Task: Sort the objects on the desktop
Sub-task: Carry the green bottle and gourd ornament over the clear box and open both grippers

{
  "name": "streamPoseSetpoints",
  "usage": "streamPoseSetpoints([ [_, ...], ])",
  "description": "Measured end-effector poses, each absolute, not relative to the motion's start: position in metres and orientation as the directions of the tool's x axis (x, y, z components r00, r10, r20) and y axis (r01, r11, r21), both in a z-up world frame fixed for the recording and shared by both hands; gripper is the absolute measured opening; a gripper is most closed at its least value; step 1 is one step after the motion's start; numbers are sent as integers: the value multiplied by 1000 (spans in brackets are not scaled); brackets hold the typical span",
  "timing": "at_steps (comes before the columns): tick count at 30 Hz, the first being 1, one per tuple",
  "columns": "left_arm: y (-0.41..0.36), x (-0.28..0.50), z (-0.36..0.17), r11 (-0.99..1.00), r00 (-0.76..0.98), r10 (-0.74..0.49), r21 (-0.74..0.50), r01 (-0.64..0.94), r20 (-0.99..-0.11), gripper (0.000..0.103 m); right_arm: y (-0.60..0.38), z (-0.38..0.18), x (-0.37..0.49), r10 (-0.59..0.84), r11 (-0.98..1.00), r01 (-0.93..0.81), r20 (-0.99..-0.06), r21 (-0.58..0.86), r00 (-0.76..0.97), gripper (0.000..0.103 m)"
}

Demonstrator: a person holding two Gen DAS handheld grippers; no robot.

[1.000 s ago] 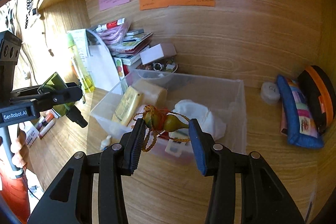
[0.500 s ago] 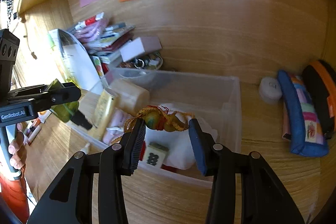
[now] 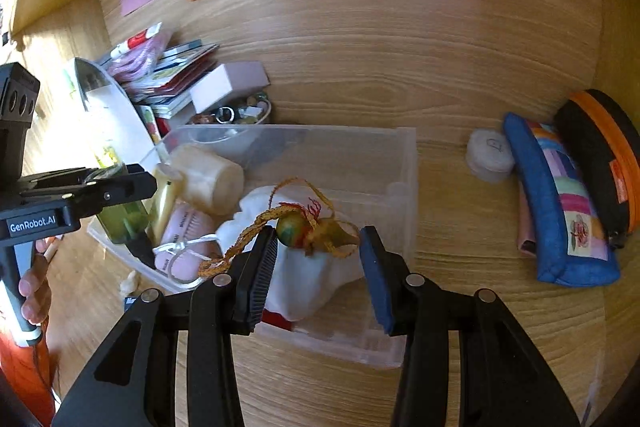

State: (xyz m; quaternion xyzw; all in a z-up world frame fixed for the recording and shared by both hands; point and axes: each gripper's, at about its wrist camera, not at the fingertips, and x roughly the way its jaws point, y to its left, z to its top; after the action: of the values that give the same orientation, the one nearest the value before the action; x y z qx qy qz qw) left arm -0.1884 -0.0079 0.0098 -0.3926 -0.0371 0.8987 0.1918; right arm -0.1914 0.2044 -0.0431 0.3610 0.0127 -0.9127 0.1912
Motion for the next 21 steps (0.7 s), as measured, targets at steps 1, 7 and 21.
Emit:
streamPoseSetpoints([
  [1, -8, -189, 9, -924, -620, 372, -215, -315, -691, 41, 204, -43, -191, -337, -927, 357, -664, 112, -668, 39],
  [7, -8, -188, 5, -924, -615, 370, -209, -319, -697, 41, 201, -44, -190, -316, -932, 352, -664, 84, -678, 39],
  [21, -8, -181, 7, -936, -641, 341, -186, -299, -688, 63, 199, -36, -179, -342, -924, 370, -629, 92, -698, 68],
])
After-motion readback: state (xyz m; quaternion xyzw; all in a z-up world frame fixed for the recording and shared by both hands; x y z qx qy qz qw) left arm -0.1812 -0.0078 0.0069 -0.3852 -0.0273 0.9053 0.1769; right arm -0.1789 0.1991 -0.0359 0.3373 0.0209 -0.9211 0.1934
